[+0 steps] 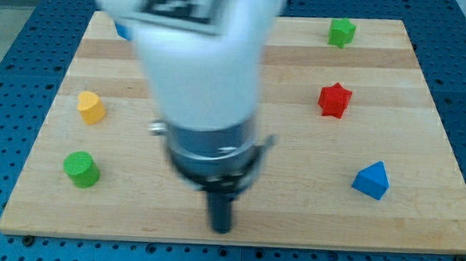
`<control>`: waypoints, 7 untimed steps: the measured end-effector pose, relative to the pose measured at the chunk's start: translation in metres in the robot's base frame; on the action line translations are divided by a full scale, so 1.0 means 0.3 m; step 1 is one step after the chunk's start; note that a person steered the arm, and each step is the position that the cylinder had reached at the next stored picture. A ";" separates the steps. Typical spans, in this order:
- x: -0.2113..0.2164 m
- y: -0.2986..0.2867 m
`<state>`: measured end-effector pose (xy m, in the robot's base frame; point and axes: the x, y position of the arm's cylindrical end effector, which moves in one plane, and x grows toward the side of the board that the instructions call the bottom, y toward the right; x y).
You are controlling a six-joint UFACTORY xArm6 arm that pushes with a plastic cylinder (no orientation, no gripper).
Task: Push the red circle diagonal to the blue cube
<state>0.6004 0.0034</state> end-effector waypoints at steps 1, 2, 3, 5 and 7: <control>-0.174 0.048; -0.421 0.023; -0.681 0.020; -0.941 0.113; -1.290 0.216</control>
<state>0.2134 0.0681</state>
